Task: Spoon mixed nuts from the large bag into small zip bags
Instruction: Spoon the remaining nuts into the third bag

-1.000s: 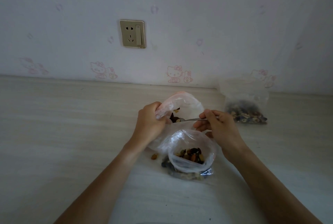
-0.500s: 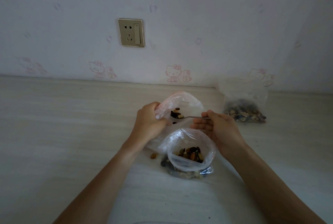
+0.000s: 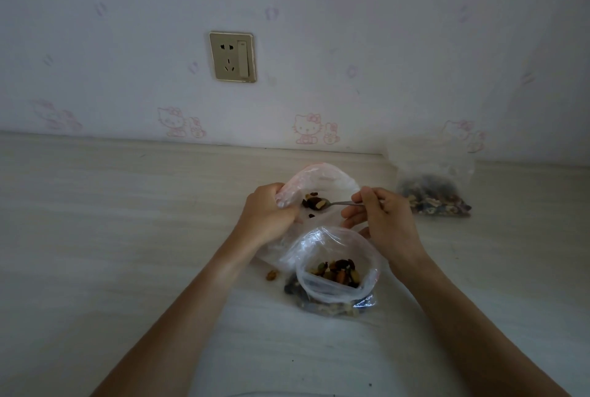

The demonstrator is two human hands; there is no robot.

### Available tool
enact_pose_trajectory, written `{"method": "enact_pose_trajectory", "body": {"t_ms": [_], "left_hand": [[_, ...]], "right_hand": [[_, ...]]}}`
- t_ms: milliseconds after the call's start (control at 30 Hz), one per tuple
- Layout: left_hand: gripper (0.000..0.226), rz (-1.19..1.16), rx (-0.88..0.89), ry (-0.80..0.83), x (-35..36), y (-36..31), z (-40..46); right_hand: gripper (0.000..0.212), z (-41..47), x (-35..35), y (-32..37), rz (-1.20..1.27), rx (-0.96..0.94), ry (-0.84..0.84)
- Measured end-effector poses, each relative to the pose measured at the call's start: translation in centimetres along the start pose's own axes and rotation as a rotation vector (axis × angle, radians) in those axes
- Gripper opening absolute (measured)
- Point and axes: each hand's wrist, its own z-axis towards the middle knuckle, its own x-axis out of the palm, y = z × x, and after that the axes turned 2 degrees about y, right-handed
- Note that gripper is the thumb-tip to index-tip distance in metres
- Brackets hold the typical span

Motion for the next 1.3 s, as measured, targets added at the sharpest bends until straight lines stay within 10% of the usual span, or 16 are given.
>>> {"method": "enact_pose_trajectory", "body": {"t_ms": [600,1000,1300], "left_hand": [[0.007,-0.077,0.033,-0.021,-0.3,0.3,0.5],[0.056,0.029,0.177,-0.103,-1.6,0.0,0.2],[0.025,0.042,0.461,-0.314,-2.1,-3.2,-4.4]], "right_hand": [[0.028,0.3,-1.5,0.1,0.398,0.274,0.045],[0.030,-1.4,-3.9,2.4,0.386,0.117,0.095],[0.032,-5.1,-7.1,4.8,0.343,0.026,0.141]]}}
